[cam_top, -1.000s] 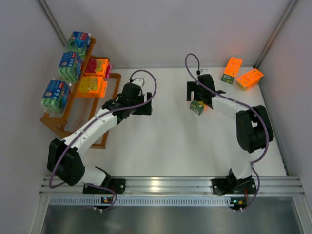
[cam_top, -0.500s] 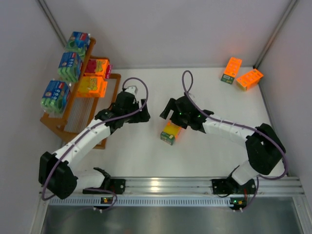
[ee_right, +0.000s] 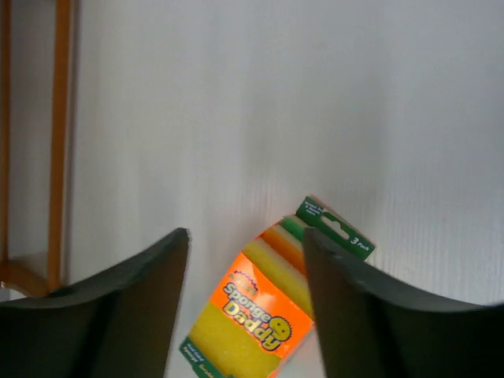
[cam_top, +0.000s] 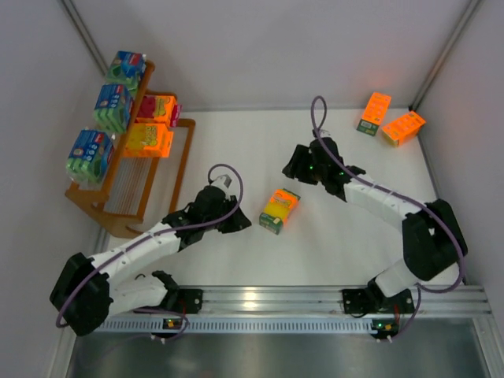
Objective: Place and organize the cleaning sponges onto the shelf
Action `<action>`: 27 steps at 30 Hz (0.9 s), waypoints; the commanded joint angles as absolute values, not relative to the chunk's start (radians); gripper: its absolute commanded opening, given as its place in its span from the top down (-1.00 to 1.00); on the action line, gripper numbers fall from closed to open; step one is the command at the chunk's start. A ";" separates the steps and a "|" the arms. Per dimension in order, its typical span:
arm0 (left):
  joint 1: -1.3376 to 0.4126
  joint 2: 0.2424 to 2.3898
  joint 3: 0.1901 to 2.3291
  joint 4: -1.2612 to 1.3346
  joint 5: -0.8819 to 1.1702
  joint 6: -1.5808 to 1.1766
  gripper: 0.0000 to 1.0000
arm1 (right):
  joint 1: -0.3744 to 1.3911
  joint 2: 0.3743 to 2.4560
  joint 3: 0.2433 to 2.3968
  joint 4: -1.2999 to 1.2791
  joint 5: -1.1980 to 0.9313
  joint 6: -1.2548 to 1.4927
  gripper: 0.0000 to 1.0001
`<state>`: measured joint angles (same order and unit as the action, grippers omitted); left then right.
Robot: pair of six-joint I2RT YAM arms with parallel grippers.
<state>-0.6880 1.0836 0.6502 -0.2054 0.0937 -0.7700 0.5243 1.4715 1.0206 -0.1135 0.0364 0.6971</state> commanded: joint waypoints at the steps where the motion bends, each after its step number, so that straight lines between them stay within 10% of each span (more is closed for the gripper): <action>1: -0.721 1.110 0.600 -0.011 0.109 -0.885 0.49 | 0.523 1.568 0.989 -0.052 -0.090 0.597 -0.06; 6: -0.799 1.196 0.632 0.061 0.124 -0.850 0.67 | 0.525 1.649 0.991 -0.043 -0.092 0.572 0.44; 12: -0.821 1.460 0.664 0.150 0.177 -0.882 0.95 | 0.526 1.704 0.957 -0.064 -0.091 0.586 0.46; 27: -0.637 1.537 0.819 0.060 0.089 -0.690 0.89 | 0.681 1.476 0.703 -0.017 -0.023 0.873 0.43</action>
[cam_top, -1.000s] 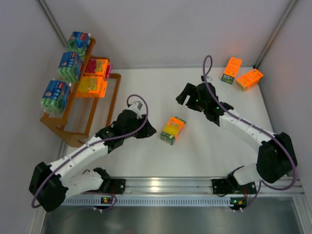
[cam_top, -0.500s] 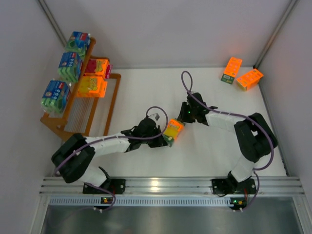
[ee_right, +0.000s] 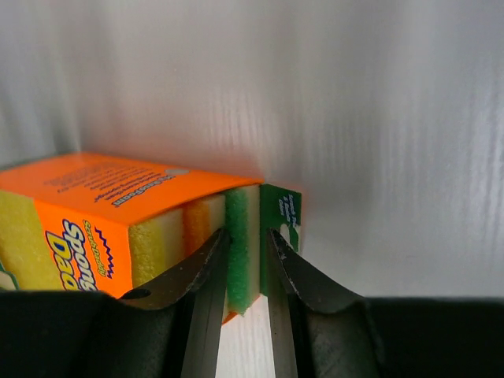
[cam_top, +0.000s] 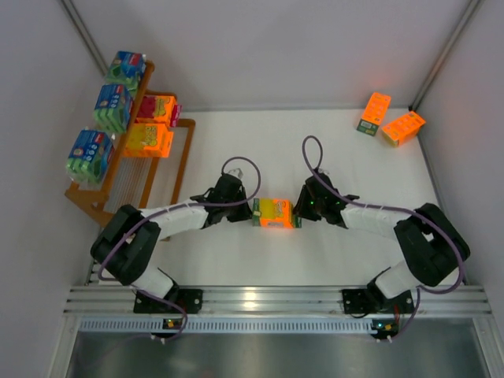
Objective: Place and organize the cleaning sponges onto the shelf
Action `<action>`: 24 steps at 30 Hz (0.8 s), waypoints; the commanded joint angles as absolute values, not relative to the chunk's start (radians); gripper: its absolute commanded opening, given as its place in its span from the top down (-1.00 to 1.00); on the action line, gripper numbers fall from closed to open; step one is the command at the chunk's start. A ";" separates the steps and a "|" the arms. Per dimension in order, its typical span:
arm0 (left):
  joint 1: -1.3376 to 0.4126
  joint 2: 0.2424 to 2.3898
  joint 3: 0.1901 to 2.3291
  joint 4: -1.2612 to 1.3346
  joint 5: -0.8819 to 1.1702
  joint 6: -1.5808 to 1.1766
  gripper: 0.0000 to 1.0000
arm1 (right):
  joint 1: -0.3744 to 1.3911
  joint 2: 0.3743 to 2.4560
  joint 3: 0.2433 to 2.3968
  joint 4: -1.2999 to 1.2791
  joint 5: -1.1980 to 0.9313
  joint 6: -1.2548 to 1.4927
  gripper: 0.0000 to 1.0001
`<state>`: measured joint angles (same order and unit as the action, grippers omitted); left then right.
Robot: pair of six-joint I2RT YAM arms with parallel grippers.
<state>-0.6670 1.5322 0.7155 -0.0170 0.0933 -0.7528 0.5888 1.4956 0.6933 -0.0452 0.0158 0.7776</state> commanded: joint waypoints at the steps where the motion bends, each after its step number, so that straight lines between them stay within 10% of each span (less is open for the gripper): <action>1: -0.624 1.543 0.831 0.055 0.089 -0.678 0.89 | 0.696 1.480 0.710 -0.018 -0.006 0.887 0.43; 14: -0.494 1.579 1.032 -0.178 -0.041 -0.457 0.77 | 0.715 1.631 0.900 0.003 -0.021 0.896 0.42; 24: -0.476 1.350 1.048 -0.419 -0.249 -0.462 -0.90 | 0.589 1.497 0.874 -0.086 -0.112 0.761 0.11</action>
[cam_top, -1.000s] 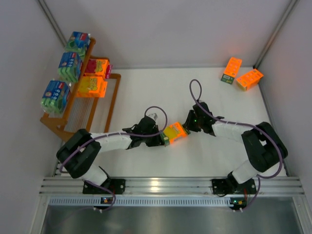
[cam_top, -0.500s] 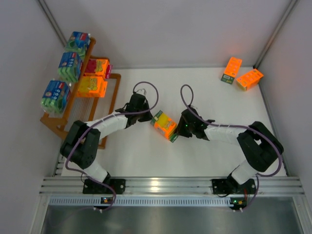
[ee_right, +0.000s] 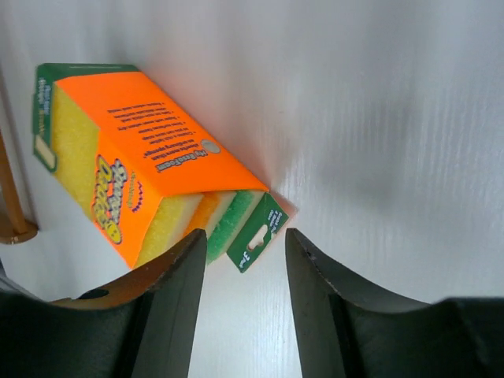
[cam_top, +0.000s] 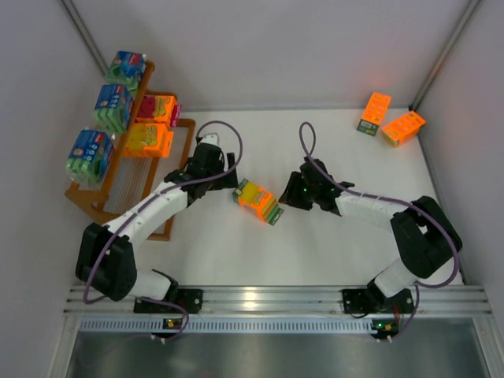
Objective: Place and organize the cleaning sponges onto the shelf
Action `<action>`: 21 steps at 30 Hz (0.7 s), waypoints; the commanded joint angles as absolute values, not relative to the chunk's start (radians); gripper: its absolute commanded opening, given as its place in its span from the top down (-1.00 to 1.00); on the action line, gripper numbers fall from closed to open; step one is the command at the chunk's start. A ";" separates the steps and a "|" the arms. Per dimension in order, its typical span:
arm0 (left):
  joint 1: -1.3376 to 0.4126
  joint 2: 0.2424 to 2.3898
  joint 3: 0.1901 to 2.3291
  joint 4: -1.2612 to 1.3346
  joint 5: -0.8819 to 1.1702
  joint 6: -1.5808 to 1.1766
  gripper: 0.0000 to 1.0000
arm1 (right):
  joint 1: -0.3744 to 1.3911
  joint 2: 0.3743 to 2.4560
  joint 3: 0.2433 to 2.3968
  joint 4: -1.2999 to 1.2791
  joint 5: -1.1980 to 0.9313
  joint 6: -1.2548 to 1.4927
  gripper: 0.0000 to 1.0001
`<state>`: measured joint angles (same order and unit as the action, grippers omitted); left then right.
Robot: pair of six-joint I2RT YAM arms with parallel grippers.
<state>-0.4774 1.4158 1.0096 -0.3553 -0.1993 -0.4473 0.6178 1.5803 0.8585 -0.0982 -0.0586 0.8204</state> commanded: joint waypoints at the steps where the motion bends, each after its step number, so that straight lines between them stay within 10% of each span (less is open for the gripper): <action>1: -0.476 1.342 1.046 -0.425 -0.241 -0.483 -0.93 | 0.578 1.477 0.870 -0.084 -0.124 0.750 0.04; 10: -0.701 1.356 1.092 -0.430 -0.275 -0.362 -0.96 | 0.445 1.341 0.805 -0.156 -0.113 0.672 -0.23; 15: -0.741 1.443 1.170 -0.440 -0.259 -0.244 -0.96 | 0.399 1.191 0.746 -0.213 -0.007 0.595 -0.92; 21: -0.761 1.483 1.244 -0.457 -0.164 0.027 -0.96 | 0.388 1.063 0.677 -0.221 0.040 0.558 -0.99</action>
